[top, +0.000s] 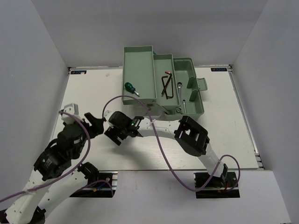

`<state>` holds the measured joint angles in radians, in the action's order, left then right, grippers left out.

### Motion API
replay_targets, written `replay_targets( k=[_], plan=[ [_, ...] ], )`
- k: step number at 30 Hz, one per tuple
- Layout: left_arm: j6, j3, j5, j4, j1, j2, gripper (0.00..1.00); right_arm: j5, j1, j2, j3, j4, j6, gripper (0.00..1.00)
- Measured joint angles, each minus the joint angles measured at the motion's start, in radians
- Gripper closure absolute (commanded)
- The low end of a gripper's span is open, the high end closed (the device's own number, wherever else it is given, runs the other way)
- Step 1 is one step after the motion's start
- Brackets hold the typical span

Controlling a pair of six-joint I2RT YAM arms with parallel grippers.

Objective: Sort the tools into containers

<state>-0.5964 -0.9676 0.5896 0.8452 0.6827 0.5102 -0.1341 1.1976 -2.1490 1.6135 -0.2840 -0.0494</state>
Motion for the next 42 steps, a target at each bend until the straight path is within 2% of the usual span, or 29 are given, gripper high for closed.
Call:
replay_targets(
  k=[6,15,18,19,21,22,26,31,36,39,42],
  plan=[
    [-0.113,0.048,0.0,0.194,0.0,-0.184,0.2,-0.006,0.016,-0.079,0.135,-0.005,-0.053,0.09],
    [-0.148,0.048,-0.038,0.247,-0.001,-0.182,0.2,-0.029,0.02,-0.154,0.211,-0.041,-0.154,0.17],
    [-0.156,0.048,-0.056,0.246,-0.001,-0.18,0.21,-0.055,0.019,-0.18,0.233,-0.051,-0.175,0.3],
    [-0.156,0.048,-0.059,0.246,-0.001,-0.18,0.21,-0.062,0.019,-0.188,0.246,-0.056,-0.184,0.42],
    [-0.162,0.048,-0.063,0.246,-0.001,-0.18,0.21,-0.075,0.018,-0.206,0.273,-0.066,-0.198,0.59],
    [-0.164,0.048,-0.064,0.246,-0.001,-0.18,0.21,-0.078,0.016,-0.212,0.285,-0.07,-0.203,0.77],
    [-0.168,0.048,-0.068,0.248,-0.001,-0.18,0.21,-0.051,0.009,-0.216,0.295,-0.082,-0.208,1.0],
    [-0.138,0.037,-0.078,0.219,-0.001,-0.214,0.21,0.18,-0.005,-0.182,0.28,-0.132,-0.104,1.0],
    [-0.069,0.034,-0.121,0.123,-0.001,-0.346,0.23,0.42,-0.015,-0.1,0.298,-0.213,0.002,1.0],
    [-0.038,0.024,-0.145,0.087,-0.001,-0.362,0.23,0.503,-0.029,-0.045,0.368,-0.24,0.043,1.0],
    [-0.014,0.024,-0.173,0.059,-0.001,-0.361,0.23,0.511,-0.053,0.018,0.458,-0.244,0.083,1.0]
  ],
)
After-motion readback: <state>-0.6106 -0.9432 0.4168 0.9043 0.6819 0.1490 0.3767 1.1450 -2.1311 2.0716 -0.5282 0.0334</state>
